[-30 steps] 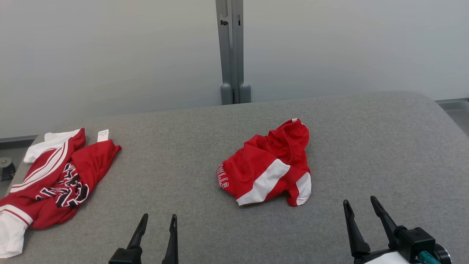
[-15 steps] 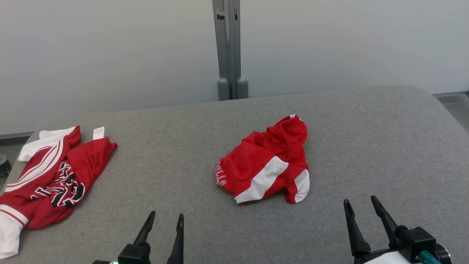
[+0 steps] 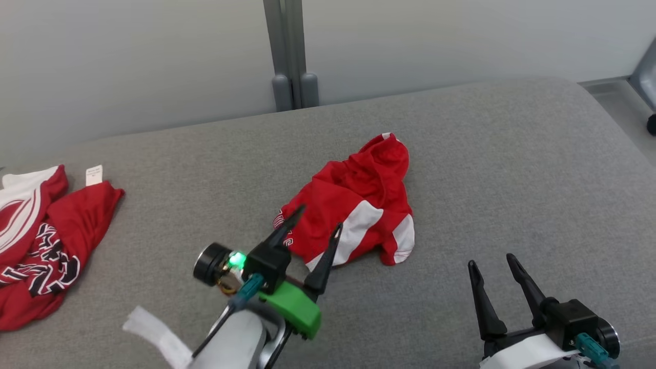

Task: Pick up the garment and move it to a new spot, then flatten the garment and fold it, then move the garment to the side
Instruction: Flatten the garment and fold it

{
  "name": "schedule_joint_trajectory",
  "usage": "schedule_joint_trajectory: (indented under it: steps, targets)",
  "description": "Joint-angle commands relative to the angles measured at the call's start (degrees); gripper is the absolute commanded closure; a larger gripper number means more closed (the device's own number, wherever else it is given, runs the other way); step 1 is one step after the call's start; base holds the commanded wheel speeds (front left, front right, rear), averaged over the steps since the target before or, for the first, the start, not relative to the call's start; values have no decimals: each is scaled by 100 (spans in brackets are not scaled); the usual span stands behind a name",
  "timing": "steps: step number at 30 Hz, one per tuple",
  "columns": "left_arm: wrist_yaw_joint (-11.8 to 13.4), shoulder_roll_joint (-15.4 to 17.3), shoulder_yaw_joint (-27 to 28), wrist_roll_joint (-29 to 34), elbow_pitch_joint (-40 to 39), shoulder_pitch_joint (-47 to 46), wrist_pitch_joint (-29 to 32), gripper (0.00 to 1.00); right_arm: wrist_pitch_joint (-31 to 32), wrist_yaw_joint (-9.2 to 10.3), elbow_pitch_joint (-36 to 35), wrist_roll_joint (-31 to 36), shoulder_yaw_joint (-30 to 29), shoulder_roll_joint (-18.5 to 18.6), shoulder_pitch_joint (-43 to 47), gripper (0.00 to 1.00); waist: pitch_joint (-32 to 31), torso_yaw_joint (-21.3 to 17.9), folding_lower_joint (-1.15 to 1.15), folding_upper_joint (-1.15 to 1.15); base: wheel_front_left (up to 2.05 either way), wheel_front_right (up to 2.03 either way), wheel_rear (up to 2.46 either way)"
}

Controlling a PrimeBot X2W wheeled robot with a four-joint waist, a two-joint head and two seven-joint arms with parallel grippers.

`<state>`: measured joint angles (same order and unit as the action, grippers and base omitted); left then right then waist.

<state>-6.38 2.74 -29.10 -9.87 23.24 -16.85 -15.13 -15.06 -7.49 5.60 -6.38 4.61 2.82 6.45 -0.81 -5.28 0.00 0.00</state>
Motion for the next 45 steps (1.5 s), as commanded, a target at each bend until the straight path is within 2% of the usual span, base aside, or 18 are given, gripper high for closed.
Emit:
schedule_joint_trajectory:
  steps: [1,3,6,10,17,24,25,26,27,31,36,45]
  targets:
    - [19,28,-191,-82,130,-403,-4,0,-17,-1,-16,32,18,13,-174,0,388,-274,0,0,0,0,0]
    - [107,30,-532,-234,415,-908,-3,0,-17,-1,-23,26,50,12,-281,0,591,-366,0,0,0,0,0]
    - [462,27,-1066,-507,918,-1645,111,0,-17,-1,5,-11,106,11,-466,0,847,-517,0,0,0,0,0]
    - [892,27,-1788,-1083,1193,-2396,429,0,-17,-1,34,-68,135,13,-649,0,1077,-720,0,0,0,0,0]
    - [1630,31,-2892,-1839,1648,-3083,1438,0,-17,-1,64,-182,142,11,-841,0,1347,-988,0,0,0,0,0]
    - [1809,32,-3451,-2294,2166,-3305,1638,0,-17,-1,113,-239,199,11,-918,0,1435,-1134,0,0,0,0,0]
    - [1798,31,-3507,-2360,2252,-3326,1640,26,-17,-1,117,-252,205,12,-919,0,1434,-1153,0,0,0,0,0]
    - [1789,30,-3542,-2397,2302,-3348,1630,68,-17,-1,121,-254,210,11,-920,0,1431,-1166,0,0,0,0,0]
    - [1786,30,-3581,-2463,2370,-3372,1598,100,-17,-1,128,-256,220,11,-918,0,1419,-1180,0,0,0,0,0]
    - [1791,29,-3619,-2789,2485,-3418,1496,100,-17,-1,161,-255,245,11,-860,0,1334,-1212,0,0,0,0,0]
    - [1619,26,-3495,-3484,2399,-3396,1447,100,-17,-1,223,-269,325,11,-784,0,1141,-1282,0,0,0,0,0]
    - [1398,25,-3077,-4965,1687,-4077,907,100,-17,-1,262,-276,279,12,-556,0,624,-1370,0,0,0,0,0]
